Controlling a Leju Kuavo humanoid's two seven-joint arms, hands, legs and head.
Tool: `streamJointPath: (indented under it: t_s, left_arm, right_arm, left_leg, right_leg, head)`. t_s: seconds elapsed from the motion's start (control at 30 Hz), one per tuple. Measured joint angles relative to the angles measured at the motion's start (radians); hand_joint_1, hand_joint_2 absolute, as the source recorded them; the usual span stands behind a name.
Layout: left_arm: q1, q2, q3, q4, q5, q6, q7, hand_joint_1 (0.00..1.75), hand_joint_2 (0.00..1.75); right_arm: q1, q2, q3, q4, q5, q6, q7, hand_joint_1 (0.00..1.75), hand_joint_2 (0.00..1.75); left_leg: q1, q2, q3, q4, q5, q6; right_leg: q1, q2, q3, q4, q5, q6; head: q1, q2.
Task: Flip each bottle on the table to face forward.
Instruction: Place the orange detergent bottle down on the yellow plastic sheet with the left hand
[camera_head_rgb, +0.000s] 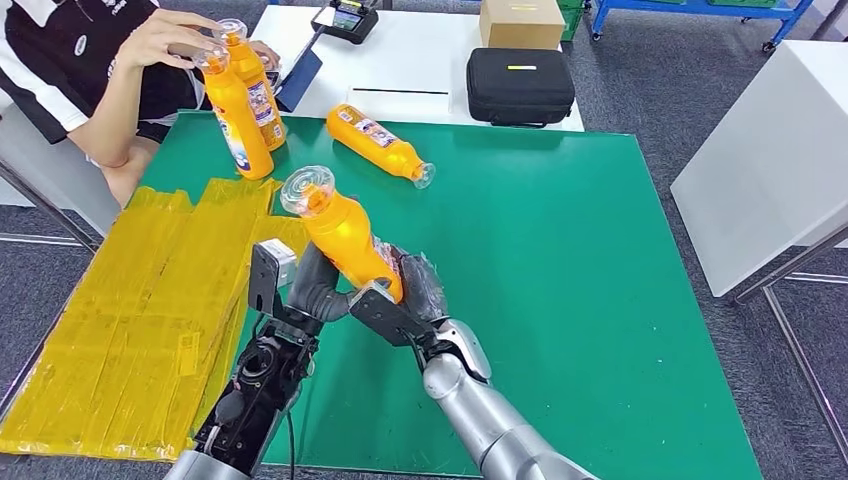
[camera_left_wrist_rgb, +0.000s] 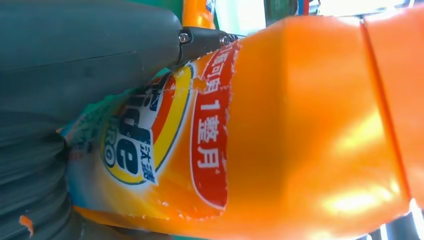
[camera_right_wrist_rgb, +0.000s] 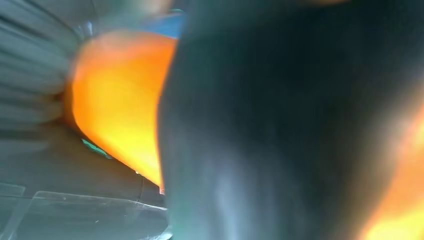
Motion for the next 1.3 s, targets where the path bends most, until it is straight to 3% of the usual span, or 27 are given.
streamJointPath:
  t_s: [0.1,0.13,0.27,0.53,1.13,1.17,1.27,1.3]
  left_arm:
    - [-0.004,0.000,0.001,0.010,0.024,-0.013,-0.003,0.00,1.75]
    - [-0.005,0.000,0.001,0.013,0.029,-0.016,-0.004,0.07,1.75]
    - [-0.008,0.000,0.005,0.023,0.047,-0.022,-0.006,1.72,1.75]
    - [-0.020,0.002,0.017,0.048,0.095,-0.021,-0.015,1.75,1.75]
    - [-0.032,0.002,0.023,0.070,0.139,-0.019,0.005,1.75,1.75]
    - [-0.032,0.002,0.023,0.070,0.141,-0.018,0.005,1.75,1.75]
    - [-0.032,0.003,0.023,0.070,0.156,-0.020,0.004,1.75,1.75]
    - [-0.032,0.003,0.023,0.070,0.163,-0.020,0.004,1.75,1.75]
  right_arm:
    - [-0.002,0.001,0.044,0.005,-0.029,-0.013,0.015,1.75,1.75]
    - [-0.002,0.001,0.055,0.006,-0.034,-0.016,0.018,1.75,1.75]
    - [-0.007,0.001,0.087,0.015,-0.056,-0.021,0.024,1.75,1.75]
    - [-0.035,0.001,0.141,0.049,-0.127,-0.036,0.025,1.75,1.75]
    - [-0.046,0.001,0.149,0.077,-0.141,-0.045,0.008,1.75,1.75]
    - [-0.045,0.001,0.149,0.077,-0.141,-0.049,0.006,1.49,1.75]
    - [-0.042,0.001,0.148,0.077,-0.148,-0.061,-0.011,0.18,1.75]
    - [-0.039,0.001,0.148,0.075,-0.157,-0.063,-0.022,0.00,1.75]
  left_leg:
    - [0.000,0.000,0.000,0.000,0.000,0.000]
    - [0.000,0.000,0.000,0.000,0.000,0.000]
    - [0.000,0.000,0.000,0.000,0.000,0.000]
    - [0.000,0.000,0.000,0.000,0.000,0.000]
    - [0.000,0.000,0.000,0.000,0.000,0.000]
    - [0.000,0.000,0.000,0.000,0.000,0.000]
    - [0.000,0.000,0.000,0.000,0.000,0.000]
    - [0.000,0.000,0.000,0.000,0.000,0.000]
  right_leg:
    - [0.000,0.000,0.000,0.000,0.000,0.000]
    - [0.000,0.000,0.000,0.000,0.000,0.000]
    - [0.000,0.000,0.000,0.000,0.000,0.000]
    - [0.000,0.000,0.000,0.000,0.000,0.000]
    - [0.000,0.000,0.000,0.000,0.000,0.000]
    - [0.000,0.000,0.000,0.000,0.000,0.000]
    - [0.000,0.000,0.000,0.000,0.000,0.000]
    - [0.000,0.000,0.000,0.000,0.000,0.000]
  head:
    - [0.000,0.000]
    - [0.000,0.000]
    - [0.000,0.000]
    - [0.000,0.000]
    - [0.000,0.000]
    - [0.000,0.000]
    - [0.000,0.000]
    - [0.000,0.000]
